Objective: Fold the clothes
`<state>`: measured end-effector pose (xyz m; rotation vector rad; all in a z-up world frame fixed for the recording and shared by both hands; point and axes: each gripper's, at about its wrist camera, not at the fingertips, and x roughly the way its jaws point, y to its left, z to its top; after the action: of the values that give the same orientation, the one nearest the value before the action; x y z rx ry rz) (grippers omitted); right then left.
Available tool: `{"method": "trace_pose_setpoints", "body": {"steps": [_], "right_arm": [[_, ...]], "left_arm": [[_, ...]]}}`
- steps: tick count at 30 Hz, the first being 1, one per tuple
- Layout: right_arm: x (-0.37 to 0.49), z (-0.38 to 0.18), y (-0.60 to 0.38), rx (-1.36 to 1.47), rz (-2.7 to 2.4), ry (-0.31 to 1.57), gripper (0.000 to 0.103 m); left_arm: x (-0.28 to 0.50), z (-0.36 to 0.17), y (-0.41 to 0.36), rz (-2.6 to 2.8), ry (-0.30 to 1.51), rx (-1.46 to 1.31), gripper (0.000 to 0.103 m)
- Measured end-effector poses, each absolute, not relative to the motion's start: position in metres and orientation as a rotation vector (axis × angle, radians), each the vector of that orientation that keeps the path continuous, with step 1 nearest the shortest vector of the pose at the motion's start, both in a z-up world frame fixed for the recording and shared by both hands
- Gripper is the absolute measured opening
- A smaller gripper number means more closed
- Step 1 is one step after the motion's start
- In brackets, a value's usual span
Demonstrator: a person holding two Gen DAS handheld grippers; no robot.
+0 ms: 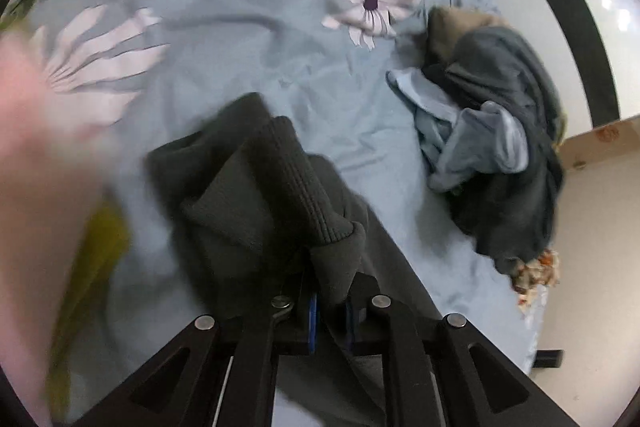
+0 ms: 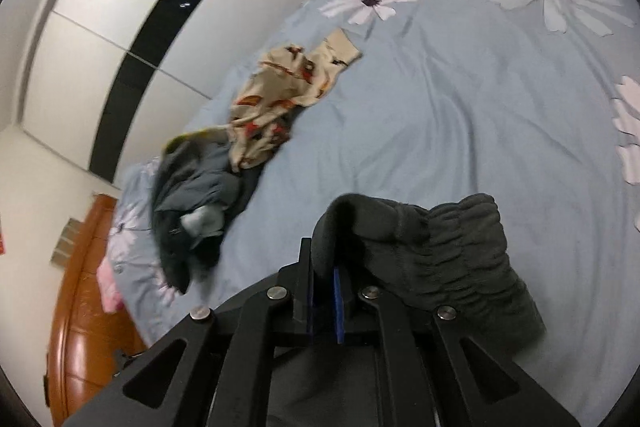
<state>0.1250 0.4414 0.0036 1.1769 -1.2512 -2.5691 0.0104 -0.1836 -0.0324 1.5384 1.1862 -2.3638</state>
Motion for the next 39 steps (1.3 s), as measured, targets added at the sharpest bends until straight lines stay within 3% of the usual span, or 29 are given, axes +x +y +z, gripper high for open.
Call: {"method": "trace_pose_setpoints", "body": {"steps": [3,5,6,7,8,10,12,19,25,32,36,39], "right_arm": [[0.106,-0.021,0.445,1.27,-2.573,-1.255,0.008],[0.105,-0.03,0.446,1.271,-2.587,-1.241,0.008],[0.106,-0.03,0.445,1.264,-2.594,-1.227,0.009],[0.107,-0.029,0.444,1.255,-2.6,-1.209,0.014],[0.108,-0.027,0.443,1.24,-2.601,-1.189,0.019],[0.112,-0.019,0.44,1.188,-2.599,-1.171,0.055],[0.118,-0.006,0.435,1.125,-2.615,-1.135,0.061],[0.181,0.017,0.436,1.006,-2.691,-1.024,0.063],[0.236,-0.022,0.461,1.117,-2.737,-1.133,0.066],[0.224,-0.075,0.471,1.075,-2.564,-1.493,0.07],[0.205,-0.079,0.465,1.015,-2.59,-1.5,0.072],[0.195,-0.075,0.463,0.984,-2.627,-1.496,0.064]], "left_arm": [[-0.008,-0.046,-0.176,-2.392,1.171,1.551,0.017],[-0.008,-0.044,-0.175,-2.435,1.195,1.54,0.029],[-0.005,-0.039,-0.174,-2.478,1.215,1.524,0.041],[-0.002,-0.033,-0.174,-2.522,1.234,1.506,0.053],[0.005,-0.025,-0.173,-2.574,1.226,1.475,0.056],[0.02,-0.008,-0.171,-2.678,1.202,1.407,0.063],[0.038,0.006,-0.17,-2.735,1.146,1.352,0.066],[0.095,-0.005,-0.177,-2.661,0.824,1.284,0.067],[0.079,-0.049,-0.183,-2.548,0.876,1.348,0.067],[0.059,-0.068,-0.193,-2.559,1.022,1.271,0.067],[0.053,-0.071,-0.197,-2.587,1.125,1.213,0.067],[0.051,-0.07,-0.194,-2.597,1.15,1.179,0.066]]}}
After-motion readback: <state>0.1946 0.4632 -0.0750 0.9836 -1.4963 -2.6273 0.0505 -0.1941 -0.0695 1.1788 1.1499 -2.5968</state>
